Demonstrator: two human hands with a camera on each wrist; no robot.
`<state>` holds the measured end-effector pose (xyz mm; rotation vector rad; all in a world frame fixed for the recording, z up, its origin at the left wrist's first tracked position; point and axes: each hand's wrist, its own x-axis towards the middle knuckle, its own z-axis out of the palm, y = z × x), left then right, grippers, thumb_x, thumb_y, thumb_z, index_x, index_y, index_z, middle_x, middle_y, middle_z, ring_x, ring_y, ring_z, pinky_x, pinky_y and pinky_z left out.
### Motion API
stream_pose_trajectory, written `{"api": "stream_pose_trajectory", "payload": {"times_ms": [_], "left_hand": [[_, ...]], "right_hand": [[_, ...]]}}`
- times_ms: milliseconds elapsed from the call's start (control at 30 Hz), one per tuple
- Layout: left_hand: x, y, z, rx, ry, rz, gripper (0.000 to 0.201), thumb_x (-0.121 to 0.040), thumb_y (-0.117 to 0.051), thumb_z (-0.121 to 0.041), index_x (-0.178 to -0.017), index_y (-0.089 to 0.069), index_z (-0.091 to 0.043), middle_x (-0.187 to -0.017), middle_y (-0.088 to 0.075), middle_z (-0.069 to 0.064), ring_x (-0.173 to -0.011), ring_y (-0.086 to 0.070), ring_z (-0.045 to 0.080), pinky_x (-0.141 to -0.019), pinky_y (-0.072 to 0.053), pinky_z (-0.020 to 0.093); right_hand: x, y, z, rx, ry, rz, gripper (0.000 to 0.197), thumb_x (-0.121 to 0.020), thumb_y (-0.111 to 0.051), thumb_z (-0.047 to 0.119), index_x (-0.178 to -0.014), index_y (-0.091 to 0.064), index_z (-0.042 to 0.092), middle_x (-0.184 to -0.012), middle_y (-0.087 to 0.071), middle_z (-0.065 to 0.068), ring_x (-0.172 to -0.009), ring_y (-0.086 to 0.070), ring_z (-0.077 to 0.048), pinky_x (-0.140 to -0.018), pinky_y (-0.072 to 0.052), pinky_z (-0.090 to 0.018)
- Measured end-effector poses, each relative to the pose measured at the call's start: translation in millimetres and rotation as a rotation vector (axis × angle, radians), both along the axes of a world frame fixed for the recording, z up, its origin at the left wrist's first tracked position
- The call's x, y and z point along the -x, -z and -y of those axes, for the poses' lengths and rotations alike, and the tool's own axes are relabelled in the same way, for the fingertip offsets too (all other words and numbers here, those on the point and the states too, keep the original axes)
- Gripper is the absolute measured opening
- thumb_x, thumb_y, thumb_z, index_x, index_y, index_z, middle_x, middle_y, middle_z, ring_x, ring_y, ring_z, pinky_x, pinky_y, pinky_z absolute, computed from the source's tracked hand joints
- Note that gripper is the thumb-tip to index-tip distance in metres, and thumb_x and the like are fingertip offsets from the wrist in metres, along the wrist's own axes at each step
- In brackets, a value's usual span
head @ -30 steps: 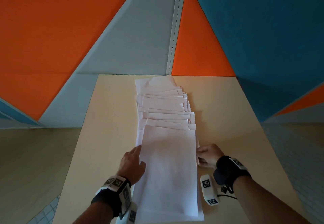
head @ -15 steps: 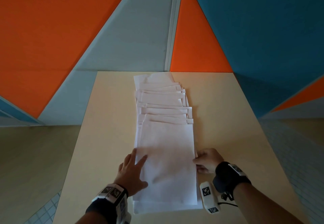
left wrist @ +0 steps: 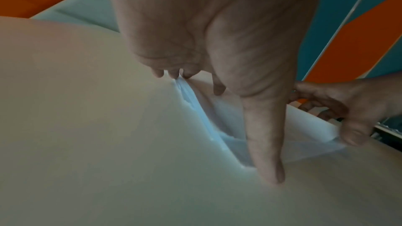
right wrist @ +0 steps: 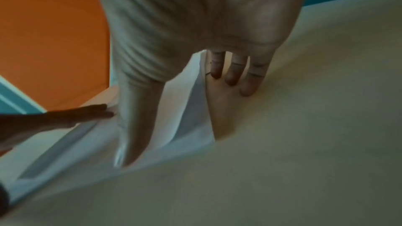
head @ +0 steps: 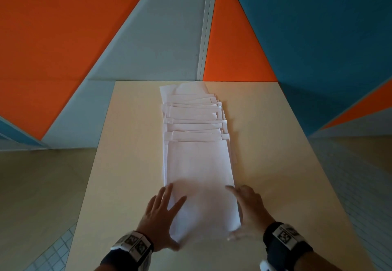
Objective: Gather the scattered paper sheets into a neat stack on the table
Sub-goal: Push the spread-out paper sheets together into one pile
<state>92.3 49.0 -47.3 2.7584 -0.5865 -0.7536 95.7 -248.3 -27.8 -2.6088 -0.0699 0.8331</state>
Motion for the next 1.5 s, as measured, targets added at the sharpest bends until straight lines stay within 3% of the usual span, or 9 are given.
{"api": "stream_pose_trajectory", "payload": {"times_ms": [367,467,533,633,733,900,1133,1333,1500], "left_hand": [[-22,-7,-2,0.026,-0.055,0.066,0.095,-0.069,-0.067,-0.056,-0.149,-0.018,-0.039,-0.162,0.006,0.010,-0.148,-0.008,0.030,-0.117,-0.020,0.039],[-29,-5,-1,-0.026,-0.072,0.040,0.094,-0.047,-0.077,-0.058,-0.134,-0.047,-0.035,-0.148,-0.042,0.015,-0.121,-0.057,0.033,-0.090,-0.053,0.040],[-33,-1,-1,-0.048,-0.081,0.047,0.093,-0.039,-0.077,-0.062,-0.125,-0.054,-0.036,-0.136,-0.056,0.012,-0.103,-0.067,0.027,-0.076,-0.058,0.036],[-36,-3,-1,-0.035,-0.067,0.090,0.090,-0.042,-0.075,-0.063,-0.125,-0.053,-0.039,-0.138,-0.055,0.009,-0.105,-0.065,0.027,-0.078,-0.056,0.039],[-40,-6,-5,0.006,-0.121,0.062,0.084,-0.062,-0.055,-0.066,-0.140,-0.040,-0.039,-0.158,-0.026,0.006,-0.134,-0.039,0.030,-0.104,-0.036,0.046],[-75,-12,-18,0.098,-0.328,0.071,0.092,-0.065,-0.023,-0.073,-0.148,-0.027,-0.032,-0.162,-0.011,0.003,-0.146,-0.019,0.026,-0.115,-0.020,0.043],[-152,-15,-21,0.075,-0.323,0.088,0.083,-0.082,-0.050,-0.059,-0.152,-0.013,-0.031,-0.163,0.002,0.005,-0.150,-0.002,0.023,-0.119,-0.011,0.041],[-178,-3,5,0.126,-0.345,-0.053,0.082,-0.091,-0.049,-0.050,-0.153,-0.003,-0.023,-0.162,0.002,0.008,-0.150,0.000,0.024,-0.120,-0.009,0.037],[-188,-6,10,0.224,-0.427,0.037,0.072,-0.093,-0.049,-0.041,-0.153,-0.015,-0.020,-0.161,-0.017,0.006,-0.148,-0.017,0.022,-0.119,-0.016,0.035]], "right_hand": [[-27,6,0,0.085,-0.008,0.141,0.105,-0.046,-0.087,0.056,-0.140,-0.040,0.049,-0.147,-0.024,0.004,-0.129,-0.025,-0.025,-0.106,-0.040,-0.035],[-38,5,-1,0.082,0.016,0.141,0.099,-0.051,-0.086,0.055,-0.139,-0.041,0.050,-0.152,-0.020,0.003,-0.133,-0.021,-0.026,-0.109,-0.039,-0.039],[-45,4,-1,0.083,0.025,0.134,0.097,-0.052,-0.085,0.055,-0.138,-0.041,0.051,-0.154,-0.018,0.005,-0.134,-0.020,-0.026,-0.109,-0.039,-0.040],[-52,1,-2,0.092,0.009,0.119,0.096,-0.050,-0.085,0.056,-0.136,-0.042,0.051,-0.153,-0.018,0.007,-0.134,-0.020,-0.026,-0.108,-0.040,-0.042],[-63,-4,-1,0.050,-0.003,0.086,0.091,-0.052,-0.080,0.062,-0.134,-0.046,0.044,-0.152,-0.021,0.007,-0.135,-0.019,-0.026,-0.110,-0.036,-0.042],[-115,-27,2,-0.077,0.217,0.158,0.060,-0.084,-0.067,0.045,-0.137,-0.051,0.022,-0.142,-0.048,-0.001,-0.131,-0.044,-0.022,-0.105,-0.037,-0.032],[-204,-28,-7,-0.008,0.443,0.005,0.059,-0.087,-0.062,0.031,-0.139,-0.044,0.011,-0.140,-0.051,-0.009,-0.126,-0.051,-0.028,-0.095,-0.044,-0.034],[-238,-8,-21,-0.019,0.528,-0.011,0.016,-0.082,-0.055,0.021,-0.071,-0.049,0.012,-0.072,-0.053,-0.003,-0.064,-0.051,-0.021,-0.056,-0.040,-0.026],[-245,-4,-17,-0.038,0.538,-0.032,0.019,-0.078,-0.057,0.023,-0.066,-0.047,0.011,-0.067,-0.049,-0.003,-0.060,-0.045,-0.020,-0.054,-0.033,-0.026]]}}
